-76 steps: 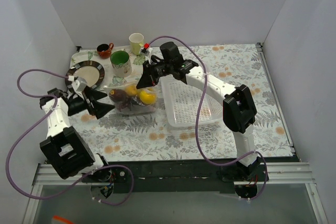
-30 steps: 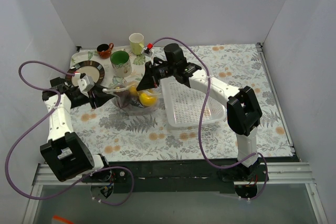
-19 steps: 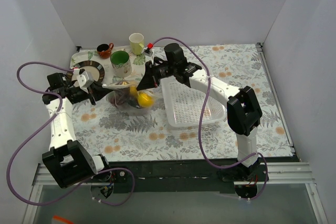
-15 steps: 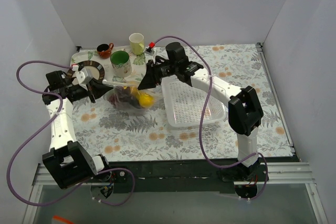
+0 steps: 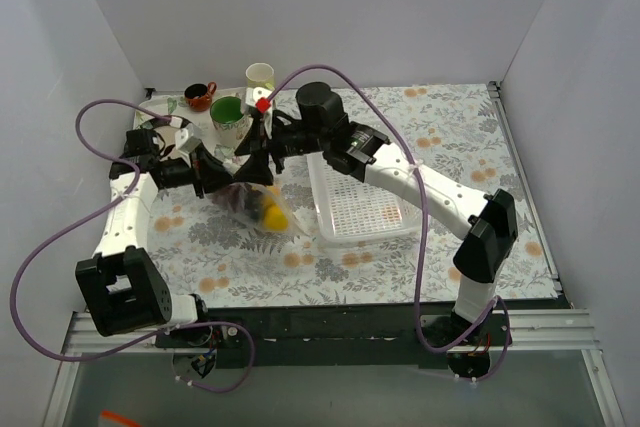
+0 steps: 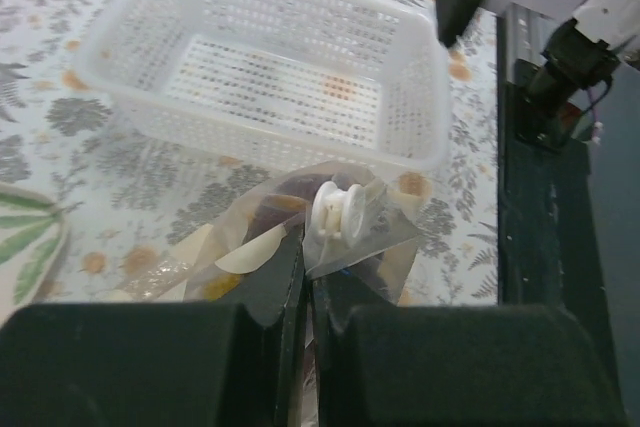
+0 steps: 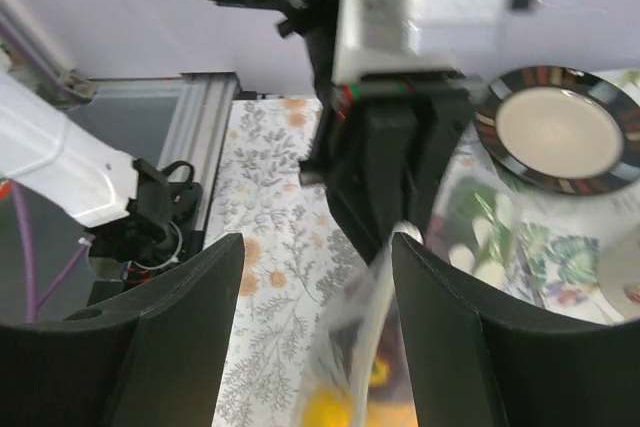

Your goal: Open the zip-top bag and remove the fake food

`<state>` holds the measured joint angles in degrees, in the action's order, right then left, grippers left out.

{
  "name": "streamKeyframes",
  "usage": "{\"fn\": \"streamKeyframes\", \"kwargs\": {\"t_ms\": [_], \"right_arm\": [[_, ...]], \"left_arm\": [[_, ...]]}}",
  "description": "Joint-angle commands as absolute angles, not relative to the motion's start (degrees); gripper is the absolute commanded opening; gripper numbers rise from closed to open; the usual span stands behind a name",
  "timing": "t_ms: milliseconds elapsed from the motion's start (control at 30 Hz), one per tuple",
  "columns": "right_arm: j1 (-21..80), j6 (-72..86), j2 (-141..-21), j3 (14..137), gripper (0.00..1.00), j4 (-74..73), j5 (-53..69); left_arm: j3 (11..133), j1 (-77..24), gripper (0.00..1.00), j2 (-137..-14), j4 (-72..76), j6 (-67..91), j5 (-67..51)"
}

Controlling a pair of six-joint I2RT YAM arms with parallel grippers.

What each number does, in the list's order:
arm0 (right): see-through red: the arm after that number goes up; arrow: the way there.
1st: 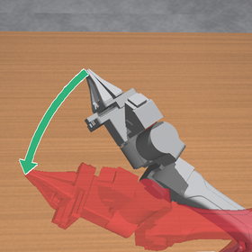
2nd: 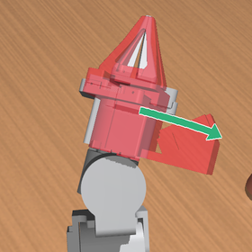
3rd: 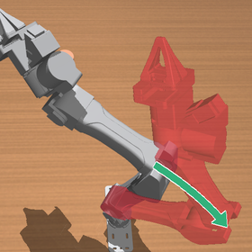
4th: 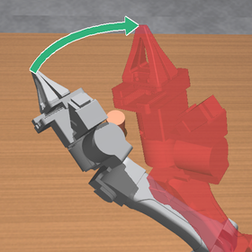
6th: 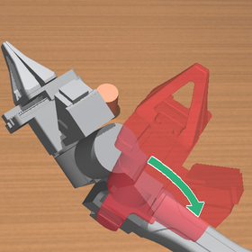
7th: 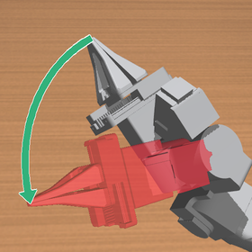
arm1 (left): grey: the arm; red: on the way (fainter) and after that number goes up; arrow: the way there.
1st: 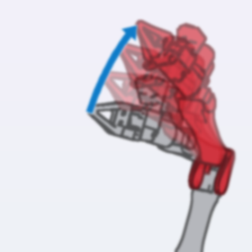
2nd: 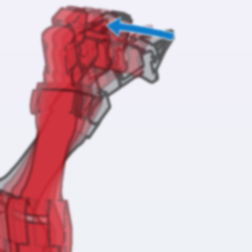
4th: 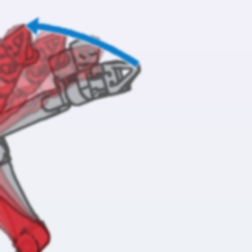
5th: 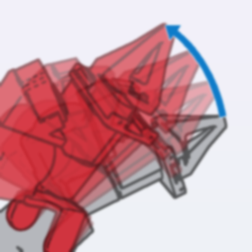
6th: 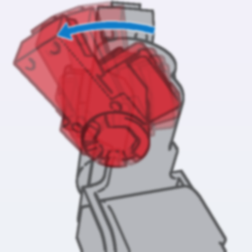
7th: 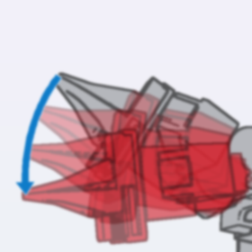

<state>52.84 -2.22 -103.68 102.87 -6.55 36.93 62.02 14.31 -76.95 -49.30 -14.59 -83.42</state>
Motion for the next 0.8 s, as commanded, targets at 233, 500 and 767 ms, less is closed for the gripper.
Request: {"fn": "streamKeyframes", "kwargs": {"t_ms": [233, 500, 767], "right_arm": [[53.7, -7.7, -105.1, 101.9, 0.67, -5.0, 35.5], [53.3, -6.1, -106.3, 101.2, 0.58, -4.1, 38.0], [53.3, -0.4, -110.2, 104.3, 0.43, -2.6, 43.9]], "left_arm": [[65.7, 10.7, 0.0, -76.9, -64.5, -27.4, -80.0], [65.5, 10.7, 0.0, -76.0, -65.8, -29.5, -79.6], [65.1, 10.6, 0.0, -75.9, -65.4, -29.9, -78.5]]}}
